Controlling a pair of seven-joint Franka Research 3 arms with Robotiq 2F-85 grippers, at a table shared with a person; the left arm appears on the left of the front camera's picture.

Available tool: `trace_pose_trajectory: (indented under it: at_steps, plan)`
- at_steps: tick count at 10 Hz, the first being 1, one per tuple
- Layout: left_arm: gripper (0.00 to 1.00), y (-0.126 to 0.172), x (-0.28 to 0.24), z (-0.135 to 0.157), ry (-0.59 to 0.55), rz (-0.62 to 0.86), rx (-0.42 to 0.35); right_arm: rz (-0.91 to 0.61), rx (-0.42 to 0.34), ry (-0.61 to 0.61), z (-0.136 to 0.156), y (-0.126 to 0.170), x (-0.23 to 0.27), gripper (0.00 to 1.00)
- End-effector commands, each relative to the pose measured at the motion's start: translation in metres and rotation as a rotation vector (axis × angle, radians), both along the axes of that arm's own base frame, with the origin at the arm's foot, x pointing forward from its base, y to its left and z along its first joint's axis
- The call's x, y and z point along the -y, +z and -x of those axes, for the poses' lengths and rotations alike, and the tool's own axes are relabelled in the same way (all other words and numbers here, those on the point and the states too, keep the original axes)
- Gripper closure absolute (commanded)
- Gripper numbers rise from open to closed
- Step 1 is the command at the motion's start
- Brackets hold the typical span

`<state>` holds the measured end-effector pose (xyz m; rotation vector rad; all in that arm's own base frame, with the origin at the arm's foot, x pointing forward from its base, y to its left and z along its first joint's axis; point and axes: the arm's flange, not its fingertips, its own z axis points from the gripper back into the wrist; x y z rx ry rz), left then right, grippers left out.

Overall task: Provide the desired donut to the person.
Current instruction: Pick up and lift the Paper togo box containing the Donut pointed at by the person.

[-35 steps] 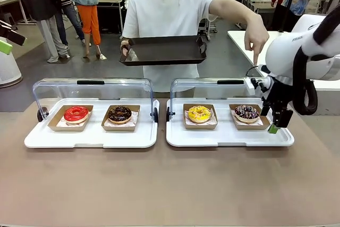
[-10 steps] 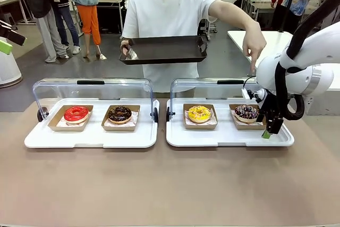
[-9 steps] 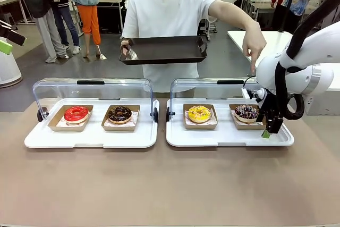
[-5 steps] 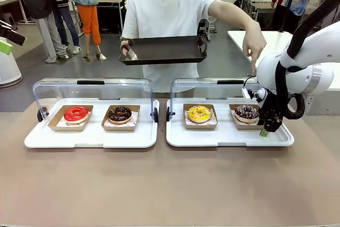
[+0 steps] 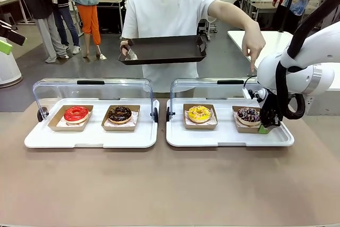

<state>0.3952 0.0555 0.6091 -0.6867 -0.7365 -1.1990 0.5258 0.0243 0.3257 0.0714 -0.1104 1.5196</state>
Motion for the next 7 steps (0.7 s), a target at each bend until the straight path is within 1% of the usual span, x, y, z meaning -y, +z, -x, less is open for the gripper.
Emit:
trace_pose_trajectory:
  at_steps: [1, 4, 5, 6, 7]
  plan:
    - [0.00, 0.001, 0.000, 0.000, -0.003, 0.002, 0.001, -0.031, -0.019, 0.029, -0.005, -0.007, 0.003, 1.00]
    - [0.00, 0.001, 0.000, 0.000, -0.003, 0.002, 0.001, -0.014, -0.019, 0.033, 0.000, -0.005, 0.000, 1.00]
    - [0.00, 0.001, 0.000, 0.000, -0.003, 0.002, 0.001, -0.014, -0.035, 0.038, 0.008, 0.004, -0.007, 1.00]
    - [0.00, 0.001, 0.000, 0.000, -0.003, 0.002, 0.001, 0.029, -0.053, 0.062, 0.023, 0.021, -0.019, 1.00]
    - [0.00, 0.001, 0.000, 0.000, -0.003, 0.002, 0.001, 0.073, -0.084, 0.054, 0.037, 0.040, -0.029, 1.00]
